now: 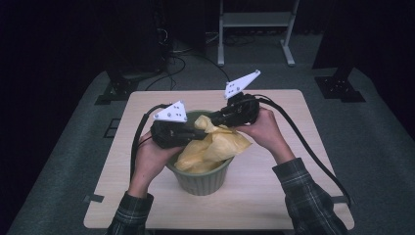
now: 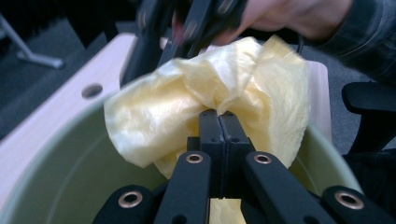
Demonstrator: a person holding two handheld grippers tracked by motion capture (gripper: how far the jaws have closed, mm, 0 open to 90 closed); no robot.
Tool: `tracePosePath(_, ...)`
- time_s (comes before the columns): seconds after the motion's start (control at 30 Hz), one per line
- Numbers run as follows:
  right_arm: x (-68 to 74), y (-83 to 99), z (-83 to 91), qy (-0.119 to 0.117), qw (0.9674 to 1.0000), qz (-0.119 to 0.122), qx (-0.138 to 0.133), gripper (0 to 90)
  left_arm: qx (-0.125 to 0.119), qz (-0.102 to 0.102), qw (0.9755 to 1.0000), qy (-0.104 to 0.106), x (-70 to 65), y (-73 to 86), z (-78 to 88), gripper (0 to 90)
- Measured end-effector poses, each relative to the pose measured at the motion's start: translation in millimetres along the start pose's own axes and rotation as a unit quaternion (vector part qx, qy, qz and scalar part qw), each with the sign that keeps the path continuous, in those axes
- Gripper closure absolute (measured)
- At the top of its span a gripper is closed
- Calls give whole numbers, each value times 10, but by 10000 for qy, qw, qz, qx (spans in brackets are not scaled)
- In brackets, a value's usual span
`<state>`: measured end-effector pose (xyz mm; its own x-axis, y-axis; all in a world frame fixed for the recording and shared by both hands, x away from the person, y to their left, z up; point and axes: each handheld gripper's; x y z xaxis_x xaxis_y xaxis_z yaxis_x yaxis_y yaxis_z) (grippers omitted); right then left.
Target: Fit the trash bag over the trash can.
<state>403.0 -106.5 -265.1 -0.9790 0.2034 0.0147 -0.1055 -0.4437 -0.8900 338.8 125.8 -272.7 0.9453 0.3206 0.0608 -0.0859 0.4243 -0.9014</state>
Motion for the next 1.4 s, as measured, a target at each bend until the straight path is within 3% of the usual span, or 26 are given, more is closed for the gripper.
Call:
tracePosePath(0.07,0,30,136,149,9997,-39,-209,695,2,170,9998,-136,37,49,1,898)
tracePosePath(0.17,11,87,335,278,9991,-117,-314,680,-122,445,9983,-353,119,120,53,898)
tracePosePath(0.33,135,208,593,276,9985,-127,-466,653,-218,578,9969,-481,176,160,97,898)
tracePosePath(0.63,139,277,438,176,9987,-196,-438,611,-310,616,9969,-391,159,192,108,898)
tracePosePath(0.7,125,274,402,95,9981,-241,-568,720,-316,614,9970,-348,148,198,108,898)
tracePosePath(0.73,122,275,374,-6,9977,-237,-632,881,-343,617,9969,-357,143,205,115,898)
tracePosePath(0.9,133,312,374,132,9988,-157,-443,900,-579,746,9947,-399,147,283,299,898)
tracePosePath(0.97,151,326,384,68,9989,-148,-447,900,-621,775,9942,-415,143,303,351,898)
tracePosePath(1.07,187,341,445,215,9986,-93,-465,805,-551,791,9937,-575,149,336,401,898)
tracePosePath(1.13,182,372,511,214,9982,-176,-535,683,-575,814,9932,-598,167,359,425,898)
tracePosePath(1.17,174,399,566,140,9979,-307,-549,558,-584,830,9930,-601,173,366,430,898)
tracePosePath(1.4,190,453,541,176,9987,-221,-425,427,-610,878,9927,-558,173,371,406,897)
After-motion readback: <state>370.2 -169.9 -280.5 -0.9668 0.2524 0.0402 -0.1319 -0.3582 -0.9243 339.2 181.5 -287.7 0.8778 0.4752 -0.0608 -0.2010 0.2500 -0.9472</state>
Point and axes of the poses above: each handheld gripper's, and its own axes: z roughly backward along the jaws, y roughly out of its underside, x roughly to its left, and after that the axes turned 8 degrees about -x, right-handed
